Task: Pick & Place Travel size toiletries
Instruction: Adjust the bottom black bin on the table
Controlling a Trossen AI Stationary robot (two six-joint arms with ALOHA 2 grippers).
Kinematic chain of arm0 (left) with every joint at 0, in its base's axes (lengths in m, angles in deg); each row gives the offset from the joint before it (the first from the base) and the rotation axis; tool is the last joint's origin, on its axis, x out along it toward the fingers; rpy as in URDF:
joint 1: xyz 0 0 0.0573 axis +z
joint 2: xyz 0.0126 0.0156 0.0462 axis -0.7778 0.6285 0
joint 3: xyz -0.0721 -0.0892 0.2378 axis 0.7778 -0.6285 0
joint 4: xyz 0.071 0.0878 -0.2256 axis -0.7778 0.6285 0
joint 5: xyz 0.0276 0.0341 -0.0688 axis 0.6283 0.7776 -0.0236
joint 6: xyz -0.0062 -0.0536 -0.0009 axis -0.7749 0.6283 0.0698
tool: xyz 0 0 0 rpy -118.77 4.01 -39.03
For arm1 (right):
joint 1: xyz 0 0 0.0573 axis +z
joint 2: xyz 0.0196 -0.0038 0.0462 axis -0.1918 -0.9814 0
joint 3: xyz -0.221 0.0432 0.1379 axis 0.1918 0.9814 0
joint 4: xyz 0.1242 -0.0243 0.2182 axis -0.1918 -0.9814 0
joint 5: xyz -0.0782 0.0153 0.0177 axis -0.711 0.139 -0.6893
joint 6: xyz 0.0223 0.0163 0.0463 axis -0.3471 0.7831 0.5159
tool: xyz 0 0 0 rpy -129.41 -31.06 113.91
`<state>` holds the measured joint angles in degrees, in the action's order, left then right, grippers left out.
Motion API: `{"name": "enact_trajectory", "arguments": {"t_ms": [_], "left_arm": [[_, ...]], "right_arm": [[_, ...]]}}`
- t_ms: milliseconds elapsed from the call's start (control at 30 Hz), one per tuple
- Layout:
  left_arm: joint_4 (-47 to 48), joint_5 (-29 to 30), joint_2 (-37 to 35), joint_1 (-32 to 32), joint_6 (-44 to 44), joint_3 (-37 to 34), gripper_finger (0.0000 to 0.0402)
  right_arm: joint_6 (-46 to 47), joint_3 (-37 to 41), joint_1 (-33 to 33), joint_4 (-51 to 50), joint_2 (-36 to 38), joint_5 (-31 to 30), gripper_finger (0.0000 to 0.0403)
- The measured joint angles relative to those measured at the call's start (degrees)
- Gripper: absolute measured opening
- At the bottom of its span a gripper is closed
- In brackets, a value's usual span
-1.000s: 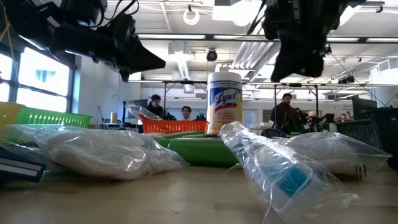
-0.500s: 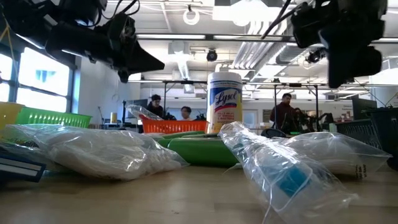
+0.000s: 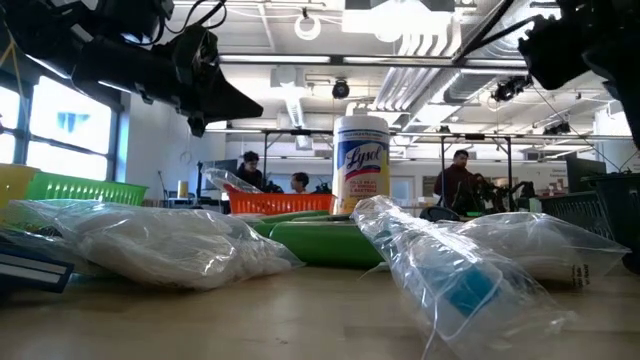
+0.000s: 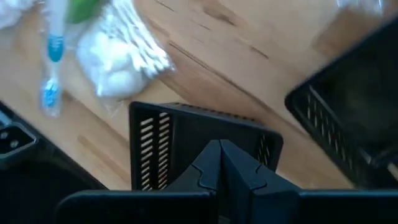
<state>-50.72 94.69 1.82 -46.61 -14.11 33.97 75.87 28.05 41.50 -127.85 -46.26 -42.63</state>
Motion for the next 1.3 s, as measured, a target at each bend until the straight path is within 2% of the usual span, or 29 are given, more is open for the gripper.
{"name": "enact_trajectory", "arguments": {"t_ms": [300,533,733,1067,1300], "left_arm": [[-1.8,1.2,0.0,0.0,-1.4,0.0,0.0007],[-2.9,1.3,0.0,0.0,-2.6,0.0,0.0007],[-3.6,1.4,0.0,0.0,-2.7,0.0,0.0007],[-3.6,1.5,0.0,0.0,-3.0,0.0,0.0007],[-3.6,1.5,0.0,0.0,-3.0,0.0,0.0007]], "right_arm": [[11.8,0.0,2.4,0.2,-4.5,5.8,0.0002],[15.0,0.0,2.7,-1.7,-6.0,2.2,0.0002],[19.4,0.0,2.7,-9.0,-6.0,3.4,0.0002],[22.4,0.0,2.7,-13.5,-6.0,10.7,0.0002],[22.8,0.0,3.6,-17.6,-6.0,12.3,0.0002]]}}
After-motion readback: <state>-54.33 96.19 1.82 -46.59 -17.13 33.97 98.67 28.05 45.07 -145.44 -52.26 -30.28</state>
